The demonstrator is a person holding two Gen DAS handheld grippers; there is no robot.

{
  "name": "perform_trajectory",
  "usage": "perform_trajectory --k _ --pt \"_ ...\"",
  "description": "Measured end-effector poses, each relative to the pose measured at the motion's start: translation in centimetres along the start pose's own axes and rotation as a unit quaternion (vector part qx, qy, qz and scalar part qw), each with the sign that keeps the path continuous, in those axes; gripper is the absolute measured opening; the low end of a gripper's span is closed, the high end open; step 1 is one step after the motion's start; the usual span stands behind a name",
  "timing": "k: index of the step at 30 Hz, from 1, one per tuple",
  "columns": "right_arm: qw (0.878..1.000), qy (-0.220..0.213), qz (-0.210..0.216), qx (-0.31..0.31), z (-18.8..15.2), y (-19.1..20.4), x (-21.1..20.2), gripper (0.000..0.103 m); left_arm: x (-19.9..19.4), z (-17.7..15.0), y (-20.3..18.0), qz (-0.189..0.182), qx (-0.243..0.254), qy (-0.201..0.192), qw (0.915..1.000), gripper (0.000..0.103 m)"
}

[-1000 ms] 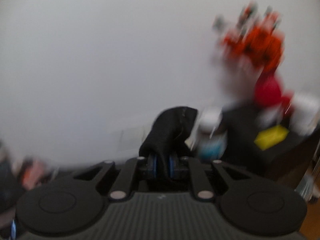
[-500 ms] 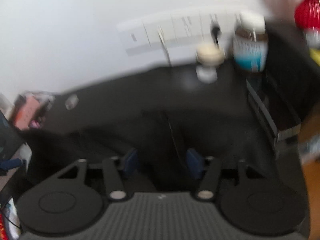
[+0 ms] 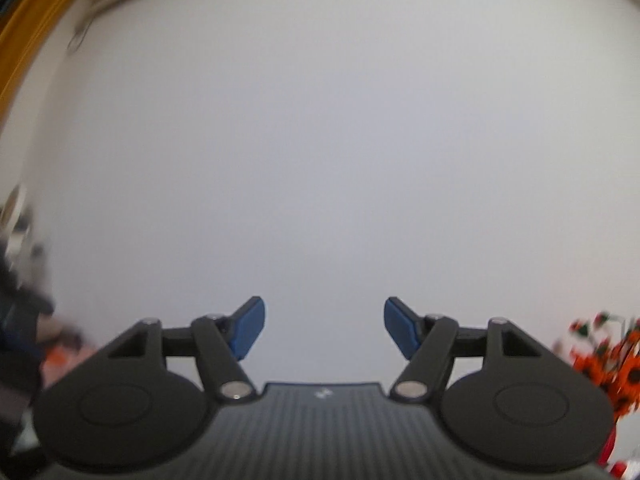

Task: Fold clothes

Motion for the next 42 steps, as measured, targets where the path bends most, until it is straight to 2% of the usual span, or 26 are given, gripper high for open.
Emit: perform_trajectory --k 3,7,10,12,13,15,16,20,21,23,24,25,26,28,31,34,37,38,40,42 --pt "0.995 -0.014 -0.035 0.089 1.8 -2.6 0.2 0.065 -0.7 0.3 0.5 0.012 -0.002 -0.012 0.9999 0.103" --pt "0.968 0.021 -0.058 0.243 2.7 -7.8 1.1 0.065 -2.2 0.7 1.8 0.029 -0.022 -0.032 0.9988 0.103" --pt "0.957 0.012 -0.087 0.276 3.5 -10.5 1.1 0.065 -3.2 1.5 2.0 0.027 -0.03 -0.053 0.9978 0.103" --pt "0.95 0.005 -0.106 0.294 4.2 -12.4 1.0 0.065 -4.5 2.4 1.3 0.045 -0.003 -0.076 0.9961 0.103" --pt "0.941 0.017 -0.103 0.321 4.2 -13.7 1.2 0.065 -4.8 2.7 1.2 0.05 0.004 -0.082 0.9953 0.103" --pt "0.925 0.051 -0.098 0.362 3.7 -16.0 1.9 0.065 -4.5 2.4 1.7 0.051 -0.006 -0.07 0.9962 0.103" --pt "0.924 0.071 -0.098 0.363 3.2 -16.5 2.2 0.065 -4.3 2.2 2.0 0.052 -0.011 -0.064 0.9965 0.103" --pt "0.946 0.138 -0.091 0.278 -0.4 -14.8 2.7 0.068 -2.1 -1.1 4.1 0.108 -0.011 -0.009 0.9941 0.103" --pt "0.95 0.154 -0.089 0.256 -1.3 -14.4 2.8 0.071 -1.4 -2.4 4.8 0.127 -0.005 0.01 0.9919 0.103" --pt "0.959 0.19 -0.076 0.195 -3.3 -12.5 3.0 0.087 0.0 -5.0 6.2 0.166 0.007 0.044 0.985 0.103" --pt "0.963 0.207 -0.065 0.16 -4.4 -11.1 3.2 0.088 0.6 -6.0 6.7 0.183 0.013 0.059 0.9813 0.103" --pt "0.965 0.22 -0.052 0.13 -5.4 -9.8 3.4 0.091 1.2 -7.1 7.2 0.199 0.018 0.073 0.9771 0.103" --pt "0.966 0.234 -0.042 0.103 -6.3 -8.5 3.6 0.094 1.3 -7.6 7.3 0.198 0.017 0.078 0.9768 0.103" --pt "0.959 0.27 -0.038 0.073 -8.0 -6.8 4.3 0.095 1.4 -8.7 7.5 0.197 0.015 0.089 0.9763 0.103" --pt "0.954 0.28 -0.051 0.091 -8.1 -6.4 4.7 0.096 1.4 -8.8 7.3 0.183 0.016 0.074 0.9802 0.103" --pt "0.952 0.269 -0.045 0.136 -7.0 -6.8 4.7 0.102 0.3 -8.0 5.8 0.203 0.036 0.05 0.9772 0.103" --pt "0.952 0.267 -0.008 0.149 -5.9 -5.0 5.4 0.102 -0.1 -7.8 4.4 0.259 0.072 0.047 0.962 0.103" --pt "0.953 0.268 0.003 0.144 -5.8 -4.5 5.4 0.102 0.0 -7.8 4.1 0.28 0.086 0.049 0.9549 0.103" --pt "0.954 0.27 0.019 0.128 -5.7 -2.2 6.1 0.102 0.5 -8.2 3.5 0.324 0.122 0.068 0.9356 0.103" --pt "0.955 0.274 0.029 0.114 -5.9 -1.2 5.5 0.102 1.1 -8.6 3.5 0.354 0.141 0.085 0.9207 0.103"
Point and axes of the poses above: each gripper's, at about its wrist camera, not at the fingertips, and x roughly the way its jaws point, y to its left, z to its top, the point moved 4 cm from there along x, roughly the way its jaws point, and after that the axes turned 13 degrees about -z, right-handed, at the moved point
